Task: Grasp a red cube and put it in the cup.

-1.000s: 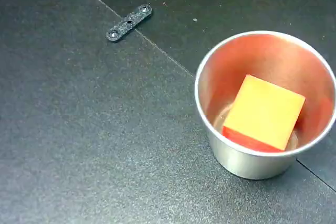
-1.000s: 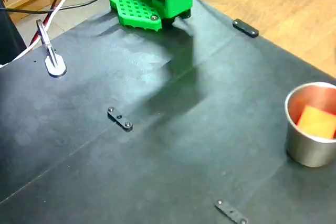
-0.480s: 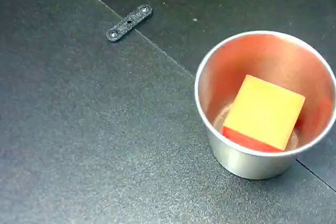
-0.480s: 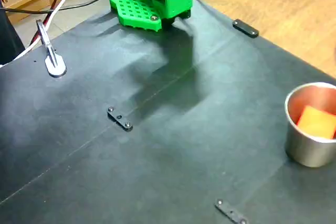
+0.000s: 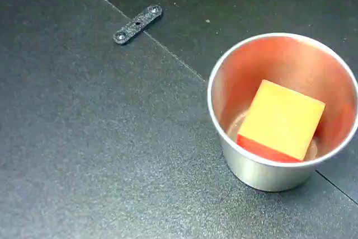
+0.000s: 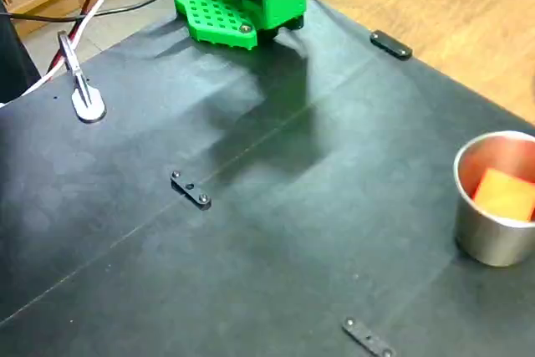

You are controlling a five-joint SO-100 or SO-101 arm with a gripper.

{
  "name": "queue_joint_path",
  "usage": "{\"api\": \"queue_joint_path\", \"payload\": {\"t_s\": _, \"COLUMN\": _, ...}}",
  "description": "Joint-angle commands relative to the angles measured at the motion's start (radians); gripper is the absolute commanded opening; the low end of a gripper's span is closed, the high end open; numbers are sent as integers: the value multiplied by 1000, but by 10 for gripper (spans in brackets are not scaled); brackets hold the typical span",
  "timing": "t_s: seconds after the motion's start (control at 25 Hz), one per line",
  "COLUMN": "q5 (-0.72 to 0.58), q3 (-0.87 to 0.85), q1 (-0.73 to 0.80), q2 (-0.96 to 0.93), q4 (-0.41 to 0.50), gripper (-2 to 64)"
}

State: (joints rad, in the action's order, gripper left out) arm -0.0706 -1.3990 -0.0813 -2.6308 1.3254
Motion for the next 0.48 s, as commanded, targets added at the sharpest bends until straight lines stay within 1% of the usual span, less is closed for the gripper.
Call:
{"api": "queue_joint_path", "payload": {"t_s": 0.0, "q5": -2, "q3": -3, "q1": 5, "q2": 11, "q4": -12, "gripper": 388}}
{"api": "queue_joint_path", "payload": {"t_s": 0.44, "q5": 0, "q3": -3, "q1": 3, "q2": 9, "q4": -12, "gripper": 388}}
